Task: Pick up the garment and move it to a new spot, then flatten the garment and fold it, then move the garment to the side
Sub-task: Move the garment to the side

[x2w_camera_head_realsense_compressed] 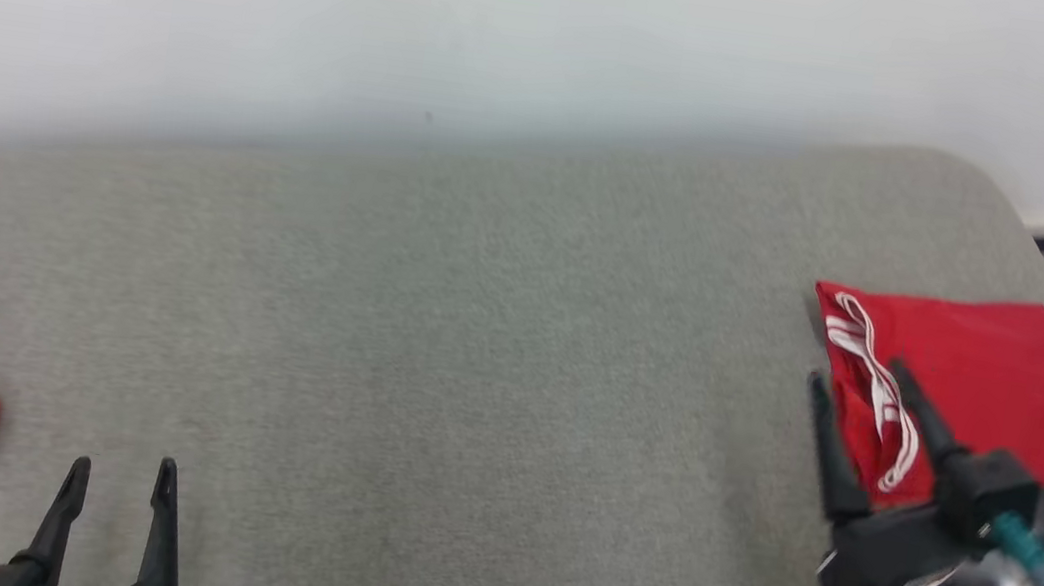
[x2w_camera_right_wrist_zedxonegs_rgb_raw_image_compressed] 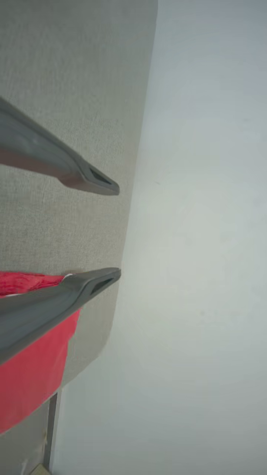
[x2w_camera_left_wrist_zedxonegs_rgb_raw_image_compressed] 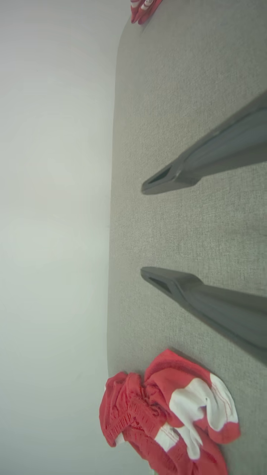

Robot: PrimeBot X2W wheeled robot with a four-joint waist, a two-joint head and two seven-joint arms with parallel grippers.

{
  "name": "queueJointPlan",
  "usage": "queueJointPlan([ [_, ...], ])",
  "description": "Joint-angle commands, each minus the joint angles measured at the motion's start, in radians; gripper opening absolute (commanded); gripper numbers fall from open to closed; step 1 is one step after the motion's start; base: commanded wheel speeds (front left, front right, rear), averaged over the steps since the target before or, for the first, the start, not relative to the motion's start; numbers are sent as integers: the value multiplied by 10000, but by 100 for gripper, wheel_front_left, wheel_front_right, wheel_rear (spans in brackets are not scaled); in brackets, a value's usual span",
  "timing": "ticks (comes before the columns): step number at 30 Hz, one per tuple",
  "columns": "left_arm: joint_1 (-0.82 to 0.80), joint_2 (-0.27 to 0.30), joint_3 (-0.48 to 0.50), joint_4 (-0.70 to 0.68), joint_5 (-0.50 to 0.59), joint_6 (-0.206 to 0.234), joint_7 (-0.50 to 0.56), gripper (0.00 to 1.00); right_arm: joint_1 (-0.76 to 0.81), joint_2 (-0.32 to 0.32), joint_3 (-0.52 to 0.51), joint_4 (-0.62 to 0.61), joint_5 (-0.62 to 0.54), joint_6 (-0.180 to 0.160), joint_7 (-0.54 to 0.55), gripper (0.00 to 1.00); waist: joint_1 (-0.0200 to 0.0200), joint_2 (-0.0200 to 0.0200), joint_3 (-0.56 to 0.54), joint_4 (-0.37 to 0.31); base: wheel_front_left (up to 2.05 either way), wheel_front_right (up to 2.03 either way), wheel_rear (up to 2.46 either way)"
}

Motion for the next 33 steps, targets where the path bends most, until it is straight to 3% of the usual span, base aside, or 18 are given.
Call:
queueJointPlan([
  [1, 213, 0, 49, 49, 1, -6, 0, 100, 311, 115, -9, -197, -89, -29, -33, 100, 4, 2, -800, 688, 0, 0, 0],
  [16, 1015, -34, -30, -47, 96, 42, 0, 100, 3225, 1919, -1756, -1905, -796, -29, -23, 100, 4, 2, -1295, 939, 0, 0, 0],
  [33, 951, -37, -243, -46, -260, 195, 0, 100, 3426, 2316, -1918, -2096, -770, -29, -22, 100, 4, 2, -1293, 730, 0, 0, 0],
])
